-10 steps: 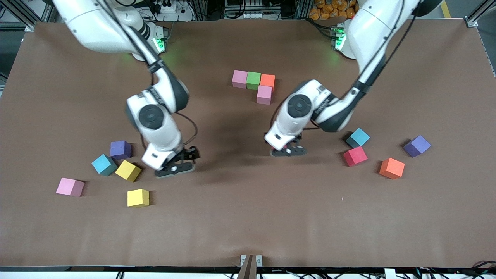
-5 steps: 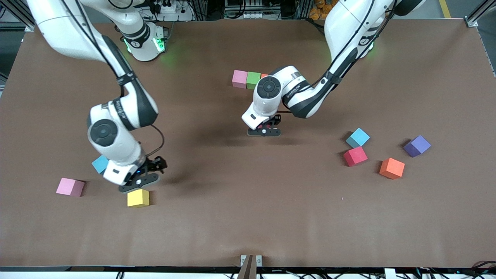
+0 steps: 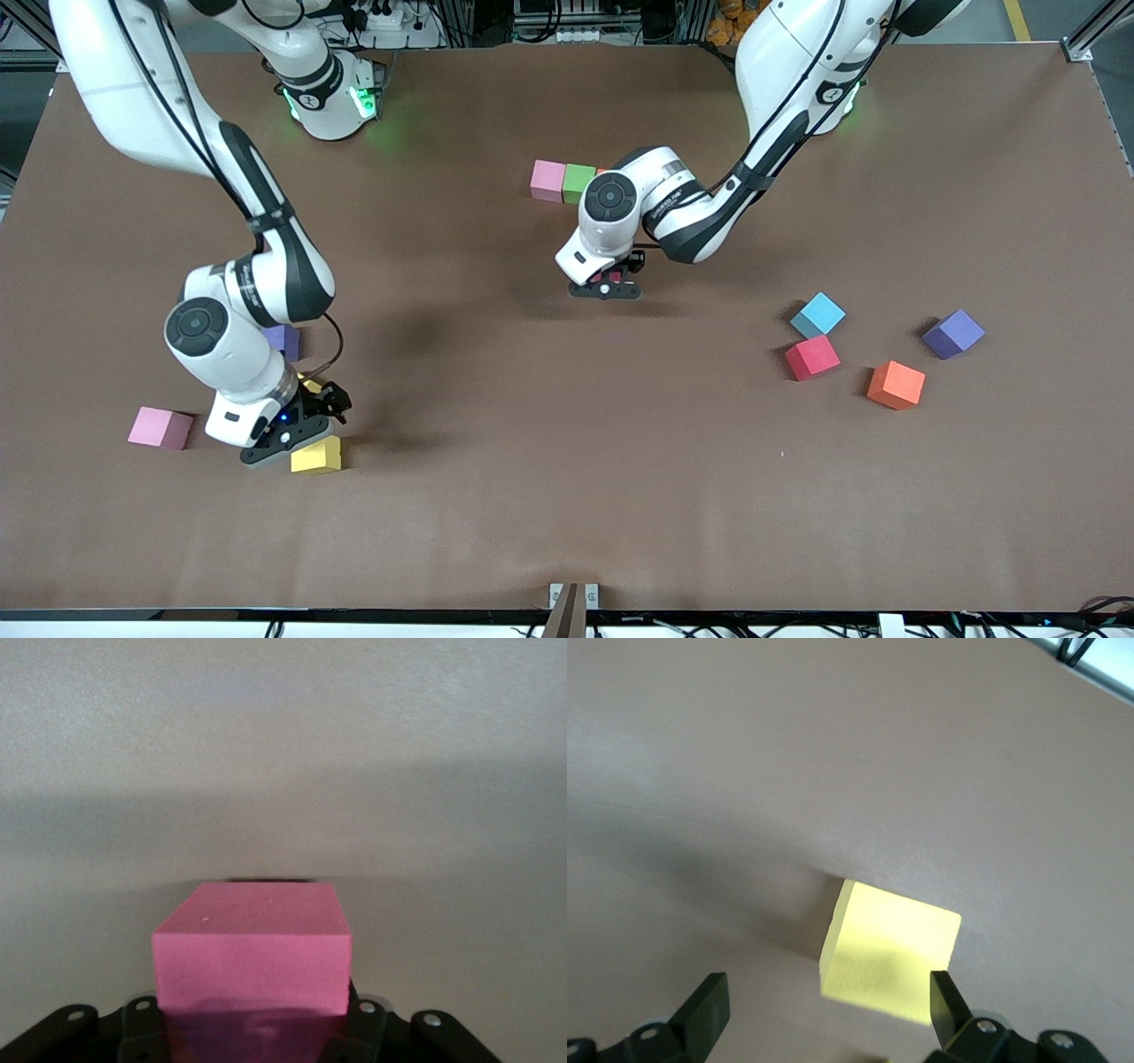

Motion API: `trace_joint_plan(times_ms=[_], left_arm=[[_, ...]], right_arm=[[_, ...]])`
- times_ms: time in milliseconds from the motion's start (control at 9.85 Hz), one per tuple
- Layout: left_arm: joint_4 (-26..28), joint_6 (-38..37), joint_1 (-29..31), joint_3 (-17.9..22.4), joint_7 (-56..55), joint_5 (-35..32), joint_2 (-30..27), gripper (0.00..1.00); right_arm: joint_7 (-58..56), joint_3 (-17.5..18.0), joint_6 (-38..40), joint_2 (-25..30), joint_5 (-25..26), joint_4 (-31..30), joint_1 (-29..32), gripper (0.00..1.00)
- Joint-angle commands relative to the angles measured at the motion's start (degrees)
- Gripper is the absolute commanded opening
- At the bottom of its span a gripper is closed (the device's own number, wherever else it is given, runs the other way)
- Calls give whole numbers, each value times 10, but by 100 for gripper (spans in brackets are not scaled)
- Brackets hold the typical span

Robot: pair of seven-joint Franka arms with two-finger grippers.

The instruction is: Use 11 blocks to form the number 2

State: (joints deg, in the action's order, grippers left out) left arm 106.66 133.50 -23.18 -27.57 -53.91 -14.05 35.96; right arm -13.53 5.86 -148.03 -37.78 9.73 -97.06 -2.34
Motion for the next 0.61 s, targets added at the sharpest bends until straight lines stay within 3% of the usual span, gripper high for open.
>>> trace_joint_plan(times_ms=[0,203,406,507], left_arm=[[34,0,24,-19,-19,-4,-62,0],[61,24,62,-44,-21,-21,-91,0],[94,96,74,-54,-104,-98,-99,0],[91,97,73,-54,-116,-119,-88,0]], right_arm=[[-20,6,-31,-40,-22,24,15,100],[-20,5,-30,-44,-42,35,17,100],[-22,5,-19,-46,-41,57,17,100],[-22,5,-17,-46,-42,60,18,100]])
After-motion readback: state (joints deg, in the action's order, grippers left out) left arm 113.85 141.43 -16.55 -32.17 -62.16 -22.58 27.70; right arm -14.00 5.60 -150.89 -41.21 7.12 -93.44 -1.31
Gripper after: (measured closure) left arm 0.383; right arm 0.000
